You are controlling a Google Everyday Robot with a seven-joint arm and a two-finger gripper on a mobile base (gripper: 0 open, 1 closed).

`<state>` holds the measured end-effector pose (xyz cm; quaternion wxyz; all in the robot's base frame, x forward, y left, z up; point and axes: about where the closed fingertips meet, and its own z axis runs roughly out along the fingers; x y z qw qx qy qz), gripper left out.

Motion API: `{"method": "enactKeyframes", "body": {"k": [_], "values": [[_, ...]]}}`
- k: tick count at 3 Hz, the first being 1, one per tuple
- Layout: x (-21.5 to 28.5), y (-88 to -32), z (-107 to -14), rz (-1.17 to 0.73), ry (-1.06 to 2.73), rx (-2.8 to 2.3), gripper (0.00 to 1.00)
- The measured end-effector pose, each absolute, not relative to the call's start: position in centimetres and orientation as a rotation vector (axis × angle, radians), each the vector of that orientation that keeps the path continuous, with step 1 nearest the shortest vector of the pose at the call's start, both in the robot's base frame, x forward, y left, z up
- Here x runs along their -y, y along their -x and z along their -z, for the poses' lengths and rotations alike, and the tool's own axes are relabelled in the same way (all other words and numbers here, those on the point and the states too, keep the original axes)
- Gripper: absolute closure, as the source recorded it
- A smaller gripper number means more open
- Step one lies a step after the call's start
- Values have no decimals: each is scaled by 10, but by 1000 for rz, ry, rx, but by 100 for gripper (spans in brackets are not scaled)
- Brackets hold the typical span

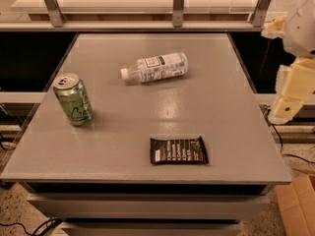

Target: Pick blue plastic bottle

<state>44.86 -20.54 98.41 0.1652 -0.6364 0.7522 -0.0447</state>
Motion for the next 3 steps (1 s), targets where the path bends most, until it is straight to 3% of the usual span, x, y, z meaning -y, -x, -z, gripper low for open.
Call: {"method": "enactKeyframes", "body": {"k": [2, 3], "values": [[134, -507, -972, 129, 2150, -1823, 0], [133, -509, -972, 130, 2142, -1821, 0]]}}
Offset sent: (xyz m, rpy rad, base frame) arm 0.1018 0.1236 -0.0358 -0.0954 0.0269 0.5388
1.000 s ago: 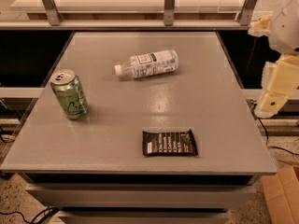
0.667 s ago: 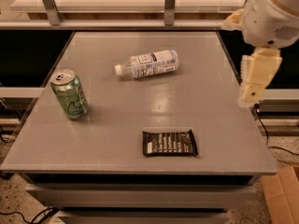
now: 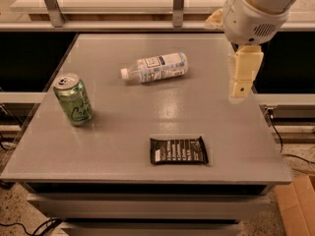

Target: Pick blue plastic bottle

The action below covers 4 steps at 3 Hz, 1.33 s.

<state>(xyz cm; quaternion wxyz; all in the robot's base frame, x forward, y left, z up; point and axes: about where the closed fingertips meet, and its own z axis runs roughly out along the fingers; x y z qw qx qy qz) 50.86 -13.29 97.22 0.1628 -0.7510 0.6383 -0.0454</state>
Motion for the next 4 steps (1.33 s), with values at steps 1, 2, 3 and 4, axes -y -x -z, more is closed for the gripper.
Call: {"method": "enactKeyframes", "body": {"k": [1, 2, 3, 4], "values": [[113, -524, -980, 180, 2140, -1770, 0], [81, -540, -985, 231, 2167, -1675, 0], [53, -559, -984, 264, 2208, -1599, 0], [28, -579, -972, 268, 2250, -1558, 0]]}}
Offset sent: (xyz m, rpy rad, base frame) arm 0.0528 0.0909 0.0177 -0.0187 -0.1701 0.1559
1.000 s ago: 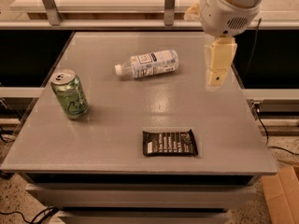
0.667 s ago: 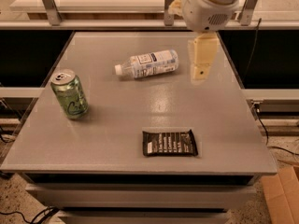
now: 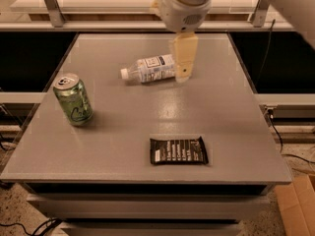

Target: Pick blue plastic bottle

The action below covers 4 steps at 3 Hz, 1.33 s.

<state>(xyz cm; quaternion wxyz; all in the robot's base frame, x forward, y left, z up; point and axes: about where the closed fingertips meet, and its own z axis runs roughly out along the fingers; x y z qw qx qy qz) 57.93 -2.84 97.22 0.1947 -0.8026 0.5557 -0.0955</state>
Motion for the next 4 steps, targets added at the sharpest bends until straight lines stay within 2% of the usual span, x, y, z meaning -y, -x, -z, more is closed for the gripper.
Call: {"method": "enactKeyframes", "body": {"k": [4], "values": [[-6, -628, -898, 263, 2387, -1626, 0]]}}
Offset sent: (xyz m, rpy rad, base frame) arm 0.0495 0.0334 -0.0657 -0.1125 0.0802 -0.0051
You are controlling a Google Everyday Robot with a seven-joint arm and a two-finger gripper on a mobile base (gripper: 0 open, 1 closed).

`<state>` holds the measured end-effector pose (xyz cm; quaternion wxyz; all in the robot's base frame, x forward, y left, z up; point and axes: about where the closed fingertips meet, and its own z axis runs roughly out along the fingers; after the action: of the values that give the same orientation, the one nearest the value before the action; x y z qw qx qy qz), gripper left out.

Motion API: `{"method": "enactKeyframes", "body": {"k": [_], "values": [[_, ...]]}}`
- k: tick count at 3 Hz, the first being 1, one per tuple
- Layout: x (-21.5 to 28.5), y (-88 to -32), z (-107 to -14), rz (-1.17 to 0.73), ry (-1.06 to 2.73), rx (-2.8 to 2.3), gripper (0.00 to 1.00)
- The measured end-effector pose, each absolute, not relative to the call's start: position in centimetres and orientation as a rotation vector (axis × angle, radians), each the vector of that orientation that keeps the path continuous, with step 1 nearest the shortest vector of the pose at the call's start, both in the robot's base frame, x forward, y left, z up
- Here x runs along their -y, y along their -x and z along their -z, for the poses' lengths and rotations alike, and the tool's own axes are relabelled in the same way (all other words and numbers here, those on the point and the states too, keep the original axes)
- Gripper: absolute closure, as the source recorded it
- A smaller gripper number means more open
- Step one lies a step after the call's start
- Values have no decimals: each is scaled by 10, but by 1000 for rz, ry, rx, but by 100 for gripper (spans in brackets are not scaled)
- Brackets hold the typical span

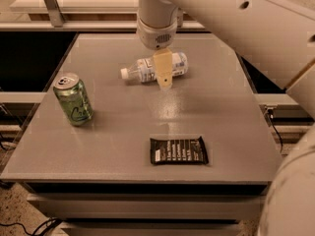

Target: Pick blue plastic bottle

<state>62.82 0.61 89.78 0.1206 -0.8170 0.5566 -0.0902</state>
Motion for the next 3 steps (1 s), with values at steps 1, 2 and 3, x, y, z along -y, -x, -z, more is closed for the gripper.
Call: {"method": "enactKeyframes", "body": {"k": [1, 2, 3], "values": [[-10, -636, -882, 248, 2406, -1646, 0], [-12, -641, -868, 226, 2428, -1663, 0], [-10, -644, -856, 206, 2442, -1679, 18]]}}
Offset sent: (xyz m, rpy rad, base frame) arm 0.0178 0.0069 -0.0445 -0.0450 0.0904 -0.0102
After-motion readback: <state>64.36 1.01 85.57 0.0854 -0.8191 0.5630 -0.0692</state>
